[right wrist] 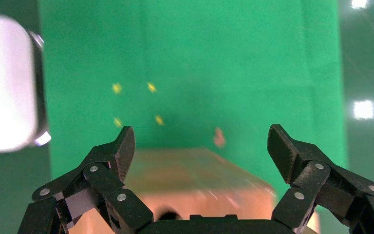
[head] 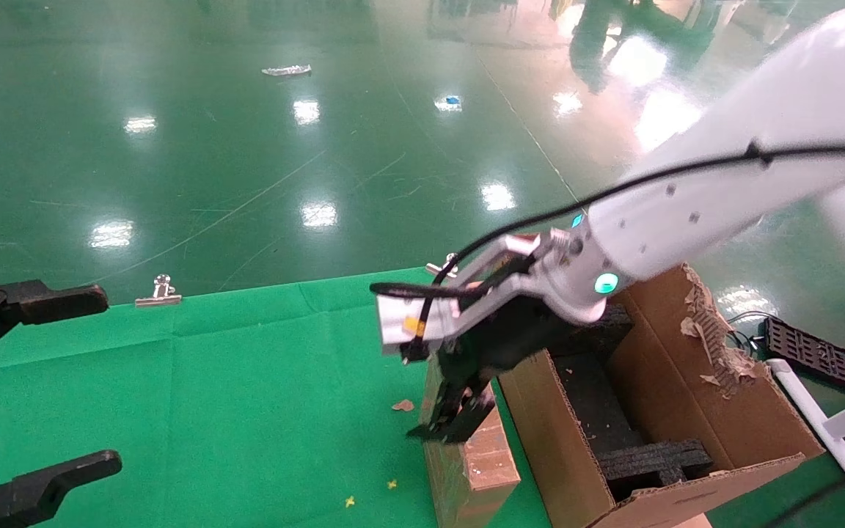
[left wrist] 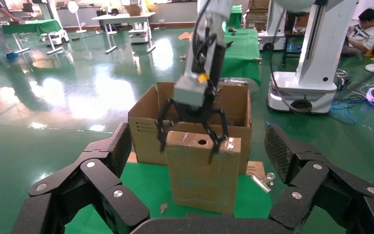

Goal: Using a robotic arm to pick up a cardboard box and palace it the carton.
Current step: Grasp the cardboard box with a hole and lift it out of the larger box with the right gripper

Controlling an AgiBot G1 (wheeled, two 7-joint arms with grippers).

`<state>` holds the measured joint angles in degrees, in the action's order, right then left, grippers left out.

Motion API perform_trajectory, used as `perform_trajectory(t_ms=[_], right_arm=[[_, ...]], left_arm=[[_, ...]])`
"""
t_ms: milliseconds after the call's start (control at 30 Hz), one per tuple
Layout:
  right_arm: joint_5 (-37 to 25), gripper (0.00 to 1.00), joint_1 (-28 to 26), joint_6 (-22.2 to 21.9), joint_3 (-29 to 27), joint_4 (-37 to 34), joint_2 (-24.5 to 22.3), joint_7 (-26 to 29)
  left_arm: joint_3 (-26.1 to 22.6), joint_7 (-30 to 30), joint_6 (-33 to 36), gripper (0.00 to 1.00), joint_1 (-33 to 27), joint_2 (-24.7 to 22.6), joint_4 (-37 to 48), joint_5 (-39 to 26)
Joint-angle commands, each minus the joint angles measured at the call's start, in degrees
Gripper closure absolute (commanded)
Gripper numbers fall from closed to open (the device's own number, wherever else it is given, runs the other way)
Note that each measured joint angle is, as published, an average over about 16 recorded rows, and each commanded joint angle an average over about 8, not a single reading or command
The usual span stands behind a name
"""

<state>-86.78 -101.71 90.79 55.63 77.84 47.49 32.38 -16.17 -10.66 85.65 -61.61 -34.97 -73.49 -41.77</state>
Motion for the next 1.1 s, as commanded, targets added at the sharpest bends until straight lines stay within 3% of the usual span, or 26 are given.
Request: perform_trajectory(t_ms=[33, 267, 600, 967, 1100], right_arm=[[-0.5, 0.00, -4.4, 0.2, 3.6, 0.0, 0.3, 1.2], [4.9, 0.00, -14.6, 0.1, 15.6, -0.1, -0.5, 2.1], [6.9, 0.00, -22.7, -0.5, 31.3, -0.1, 1.5, 4.4], [9.7, 0.00, -27.0, -1.7, 40.6, -0.2, 5.0, 8.8], [10.0, 0.00, -28.0, -3.3, 42.0, -0.5, 4.8, 13.9]], left_arm=[[0.0, 0.0, 0.0, 0.00, 0.0, 0.0, 0.0, 0.0], [0.0, 0.0, 0.0, 0.00, 0.0, 0.0, 0.0, 0.0], [-0.1, 0.0, 0.0, 0.00, 0.0, 0.0, 0.0, 0.1], [-0.1, 0.1, -0.1, 0.00, 0.0, 0.1, 0.0, 0.1], [-0.1, 0.1, -0.1, 0.00, 0.0, 0.1, 0.0, 0.1]])
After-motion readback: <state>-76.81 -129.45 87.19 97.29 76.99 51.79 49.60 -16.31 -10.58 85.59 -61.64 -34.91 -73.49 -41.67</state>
